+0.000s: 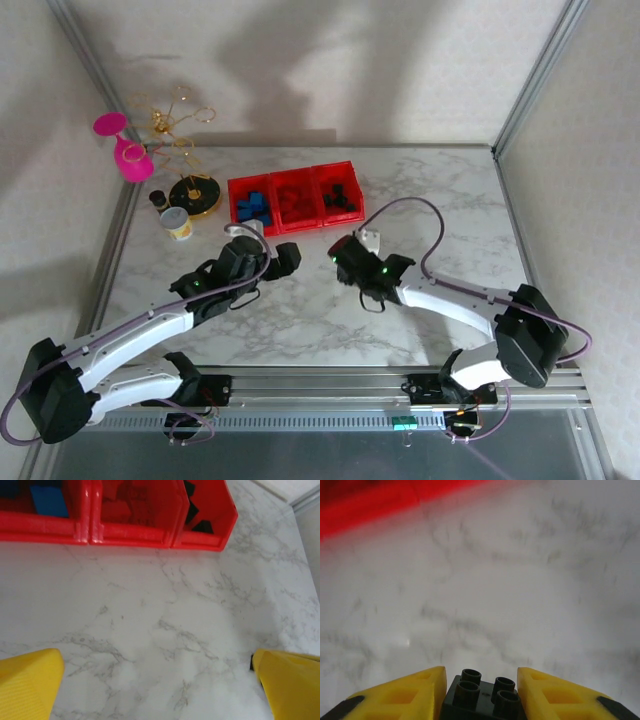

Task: Sort the legos into containers by color
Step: Place the lego in the container.

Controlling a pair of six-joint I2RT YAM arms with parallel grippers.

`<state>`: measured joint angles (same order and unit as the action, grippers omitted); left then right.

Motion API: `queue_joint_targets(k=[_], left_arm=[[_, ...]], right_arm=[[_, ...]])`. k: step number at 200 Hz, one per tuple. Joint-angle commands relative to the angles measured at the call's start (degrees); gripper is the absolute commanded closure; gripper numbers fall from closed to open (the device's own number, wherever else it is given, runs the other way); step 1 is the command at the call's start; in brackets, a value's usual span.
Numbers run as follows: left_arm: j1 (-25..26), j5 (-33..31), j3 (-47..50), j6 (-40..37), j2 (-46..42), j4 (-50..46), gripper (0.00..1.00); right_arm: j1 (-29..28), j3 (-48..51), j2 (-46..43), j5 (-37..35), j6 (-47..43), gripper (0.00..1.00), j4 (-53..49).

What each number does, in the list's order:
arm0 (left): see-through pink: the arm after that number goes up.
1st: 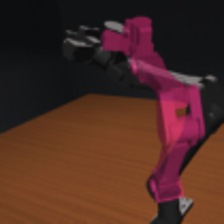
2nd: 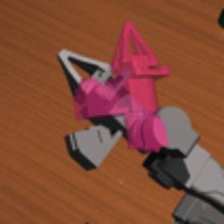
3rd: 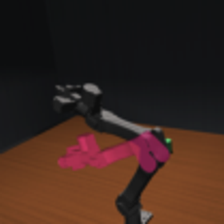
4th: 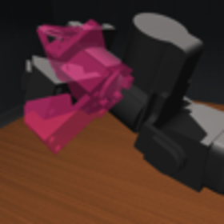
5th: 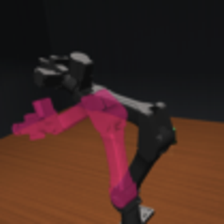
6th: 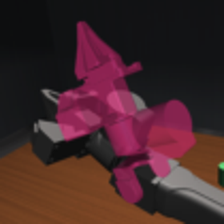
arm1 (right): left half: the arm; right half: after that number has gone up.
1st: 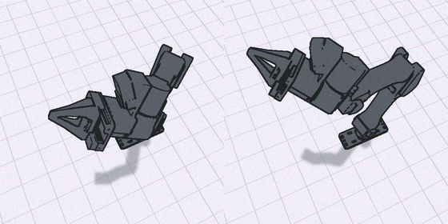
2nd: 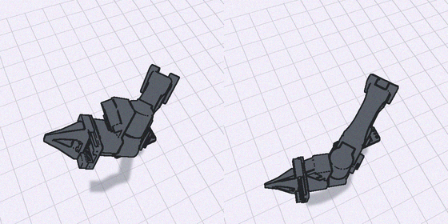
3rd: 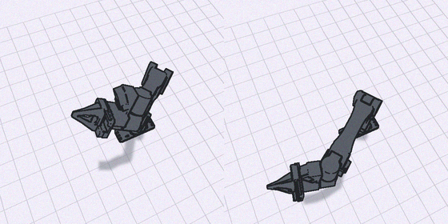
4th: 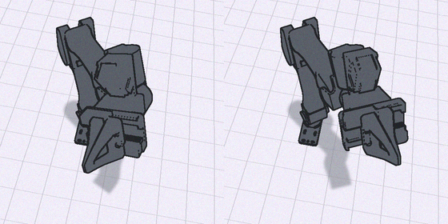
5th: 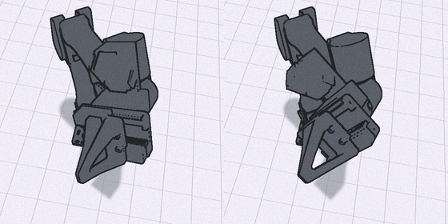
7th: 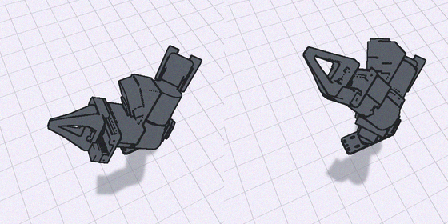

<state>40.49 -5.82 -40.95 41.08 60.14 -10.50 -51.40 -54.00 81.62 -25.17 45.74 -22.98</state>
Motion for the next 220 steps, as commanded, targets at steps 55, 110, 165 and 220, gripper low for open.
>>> queue_joint_targets(k=[55,110,165,220], left_arm=[[-7.0,2.2,-5.5,-3.3,4.7,2.3,0.01],[-10.0,2.5,-6.1,-4.1,5.8,2.9,0.0],[-12.6,2.8,-4.8,-4.4,5.0,2.4,0.0],[-13.9,2.3,-4.5,-4.4,3.3,1.9,0.0]], right_arm=[[13.3,-19.9,20.1,0.4,-22.1,0.63,16.7],[17.7,-33.8,34.6,4.6,-27.0,0.63,19.8],[18.3,-44.6,42.9,7.3,-30.4,0.57,17.2],[18.6,-38.9,32.9,9.4,-29.7,0.4,16.0]])
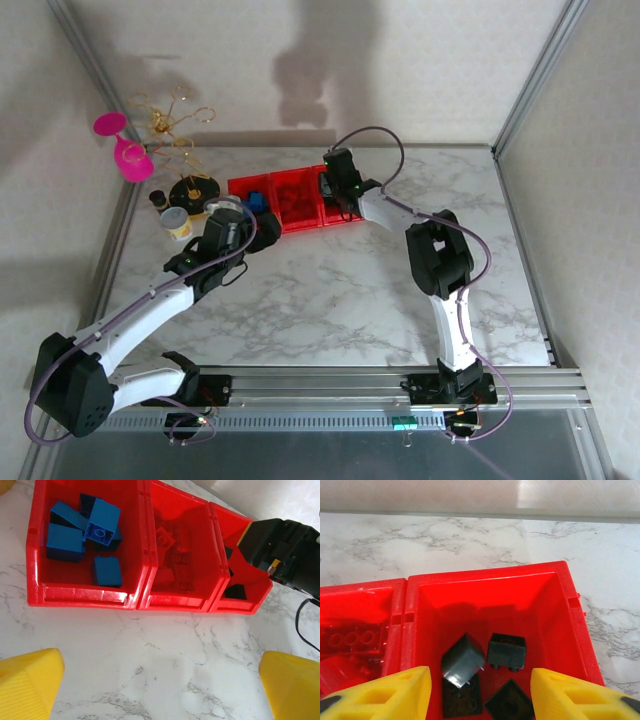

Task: Sort the legos into containers by color
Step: Place the lego in the container, then reset both arms

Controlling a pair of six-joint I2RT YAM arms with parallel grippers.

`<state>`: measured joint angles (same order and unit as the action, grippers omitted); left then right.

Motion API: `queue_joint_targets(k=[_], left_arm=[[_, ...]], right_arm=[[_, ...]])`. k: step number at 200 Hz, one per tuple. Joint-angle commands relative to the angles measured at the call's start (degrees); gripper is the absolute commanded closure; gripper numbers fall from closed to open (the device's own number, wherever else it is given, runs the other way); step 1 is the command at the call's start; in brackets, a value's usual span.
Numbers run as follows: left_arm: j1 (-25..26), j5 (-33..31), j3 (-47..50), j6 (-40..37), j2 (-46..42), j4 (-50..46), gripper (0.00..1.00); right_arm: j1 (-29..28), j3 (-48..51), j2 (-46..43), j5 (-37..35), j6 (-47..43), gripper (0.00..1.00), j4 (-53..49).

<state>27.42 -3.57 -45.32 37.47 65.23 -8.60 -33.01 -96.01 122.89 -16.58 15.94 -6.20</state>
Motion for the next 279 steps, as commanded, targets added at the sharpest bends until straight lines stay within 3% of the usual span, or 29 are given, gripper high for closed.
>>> queue_joint_targets(k=[1,23,43,79,109,138,155,179,192,224,241,252,279], left_arm=[[-0.9,0.0,-0.1,-0.8,-1.9,-0.1,0.0],[-1.7,-2.8,0.4,-1.3,-4.0,-1.1,0.0],[-2.6,-11.7,2.6,-2.1,-7.5,-1.7,0.0],[-8.8,-28.7,9.5,-5.8,-15.1,2.1,0.0],[-16.5,-38.1,17.2,-15.4,-16.3,15.8,0.0],[-26.9,-27.7,25.3,-16.8,-13.2,31.6,0.0],[-27.0,-25.9,31.8,-20.6,-9.3,48.5,0.0],[-26.8,-20.2,36.1,-23.6,-1.1,65.2,0.0],[-26.6,-17.9,37.4,-25.6,5.1,74.3,0.0],[-25.9,-10.4,37.2,-28.3,17.6,86.8,0.0],[-24.0,-8.5,35.2,-31.7,21.7,86.7,0.01],[-22.9,-10.6,33.0,-32.6,23.3,85.3,0.01],[-22.6,-10.9,32.9,-32.6,23.0,83.7,0.01]], right_arm=[[0.2,3.4,-8.7,0.7,0.2,0.39,-0.7],[0.6,13.2,-17.7,-1.9,1.1,0.22,1.1],[1.7,24.5,-27.4,-7.7,2.2,0.02,4.1],[6.7,45.2,-41.2,-18.9,1.6,0.01,12.8],[13.7,58.5,-45.1,-25.1,-1.9,0.01,24.0],[20.0,66.6,-45.7,-22.4,-5.8,0.01,37.4],[23.5,72.0,-44.6,-15.5,-7.7,0.01,48.3],[27.7,75.6,-40.0,-7.6,-10.1,0.01,60.8],[29.5,74.5,-39.0,-3.4,-10.6,0.01,60.6],[30.7,80.3,-36.7,7.0,-13.8,0.01,73.8],[30.8,85.7,-33.5,8.5,-15.0,0.01,86.3],[31.1,83.2,-34.7,9.4,-14.4,0.01,78.8],[31.9,83.6,-34.5,10.5,-14.2,0.01,80.1]])
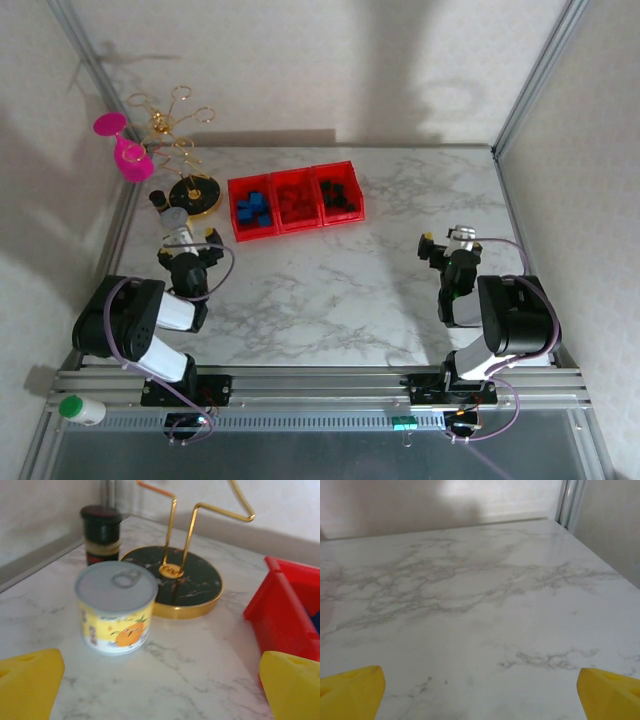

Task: Sort the legos into containers by color
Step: Reset both arms

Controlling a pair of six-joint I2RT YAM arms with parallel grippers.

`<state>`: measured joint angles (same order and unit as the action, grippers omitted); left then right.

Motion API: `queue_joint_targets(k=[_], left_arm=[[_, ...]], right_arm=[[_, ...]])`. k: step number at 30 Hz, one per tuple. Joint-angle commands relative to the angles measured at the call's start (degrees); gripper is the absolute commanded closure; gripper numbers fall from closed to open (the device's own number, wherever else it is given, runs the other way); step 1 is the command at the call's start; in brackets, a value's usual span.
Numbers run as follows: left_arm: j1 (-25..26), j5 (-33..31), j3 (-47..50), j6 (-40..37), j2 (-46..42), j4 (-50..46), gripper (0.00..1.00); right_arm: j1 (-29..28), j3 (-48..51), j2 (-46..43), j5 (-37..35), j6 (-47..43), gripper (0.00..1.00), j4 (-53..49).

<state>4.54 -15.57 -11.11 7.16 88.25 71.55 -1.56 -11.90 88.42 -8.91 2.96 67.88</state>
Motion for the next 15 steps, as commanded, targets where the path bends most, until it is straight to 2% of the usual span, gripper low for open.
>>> queue_joint_targets(k=[1,15], left_arm=[[0.3,1.1,-1.2,-2.3,0.1,3.9,0.01],[0.3,1.2,-1.2,-2.3,-0.1,3.7,0.01]], right_arm=[[0.4,-0.6,-0.1,2.9,-1.2,0.01,5.8],[0.6,-0.7,0.0,3.3,-1.2,0.01,5.6]])
